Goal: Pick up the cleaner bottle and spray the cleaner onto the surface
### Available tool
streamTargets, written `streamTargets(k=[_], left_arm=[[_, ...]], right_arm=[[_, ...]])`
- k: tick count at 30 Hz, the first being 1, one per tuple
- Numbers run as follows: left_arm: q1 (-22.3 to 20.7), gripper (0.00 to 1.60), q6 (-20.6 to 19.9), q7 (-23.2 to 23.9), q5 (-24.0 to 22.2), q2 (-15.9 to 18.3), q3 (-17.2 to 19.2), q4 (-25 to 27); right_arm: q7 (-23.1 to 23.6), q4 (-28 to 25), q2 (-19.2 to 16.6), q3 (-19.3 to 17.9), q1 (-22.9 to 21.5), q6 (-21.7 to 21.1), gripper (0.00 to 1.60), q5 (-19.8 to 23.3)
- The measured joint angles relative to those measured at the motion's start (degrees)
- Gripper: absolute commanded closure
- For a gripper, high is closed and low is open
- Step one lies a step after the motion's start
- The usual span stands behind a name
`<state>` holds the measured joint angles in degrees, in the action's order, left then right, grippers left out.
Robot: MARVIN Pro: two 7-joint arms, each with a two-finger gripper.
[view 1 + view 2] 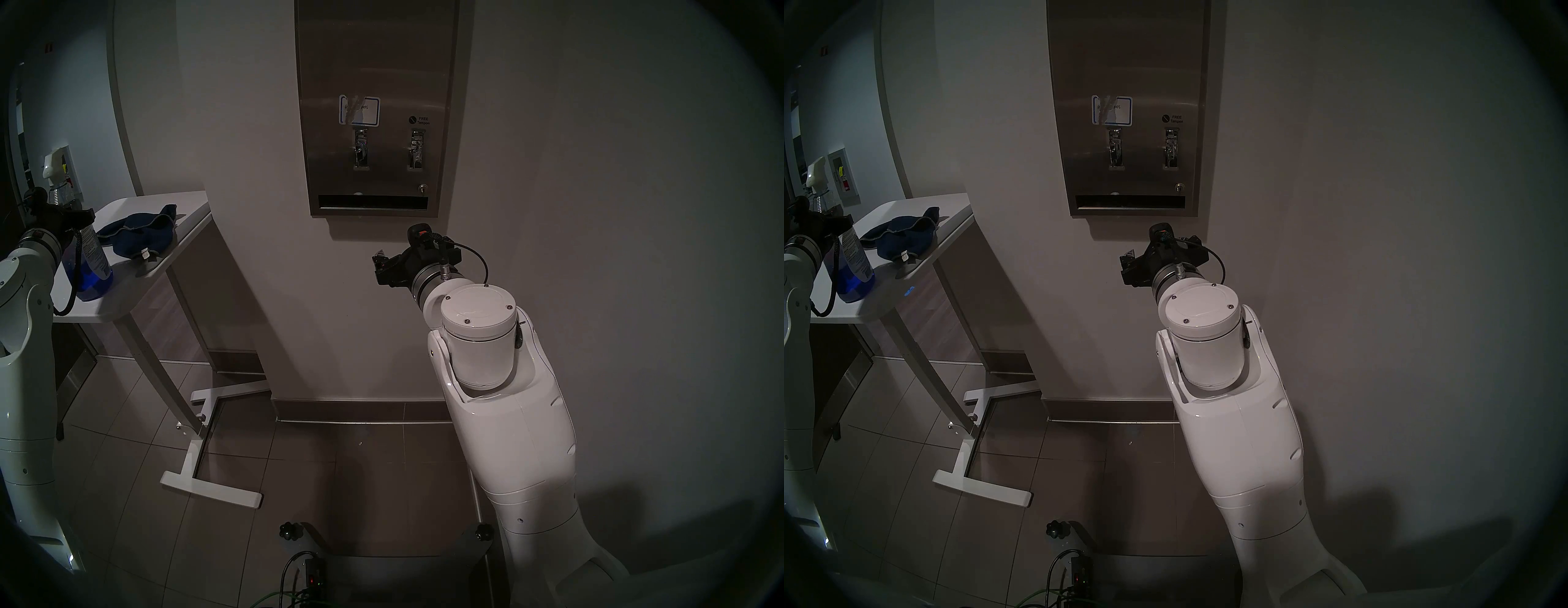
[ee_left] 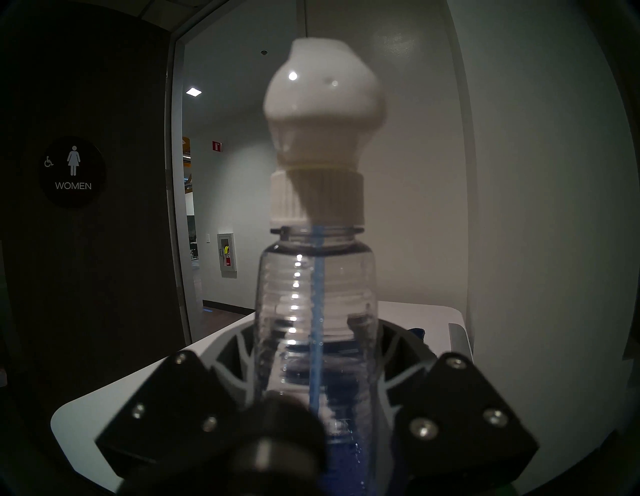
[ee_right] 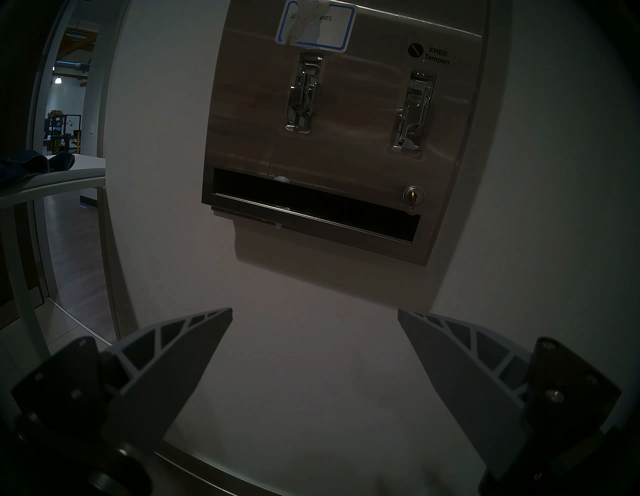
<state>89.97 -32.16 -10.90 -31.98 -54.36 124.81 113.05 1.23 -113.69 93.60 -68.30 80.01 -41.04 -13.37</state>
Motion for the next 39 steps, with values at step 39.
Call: streamTargets(k=[39], left_arm=[[-11.38, 1.60, 6.44, 4.76, -8.65, 0.59, -27.46, 5.44]], right_arm=[[-0.15, 0.11, 0.01, 0.02, 0.01, 0.00, 0.00, 0.01]])
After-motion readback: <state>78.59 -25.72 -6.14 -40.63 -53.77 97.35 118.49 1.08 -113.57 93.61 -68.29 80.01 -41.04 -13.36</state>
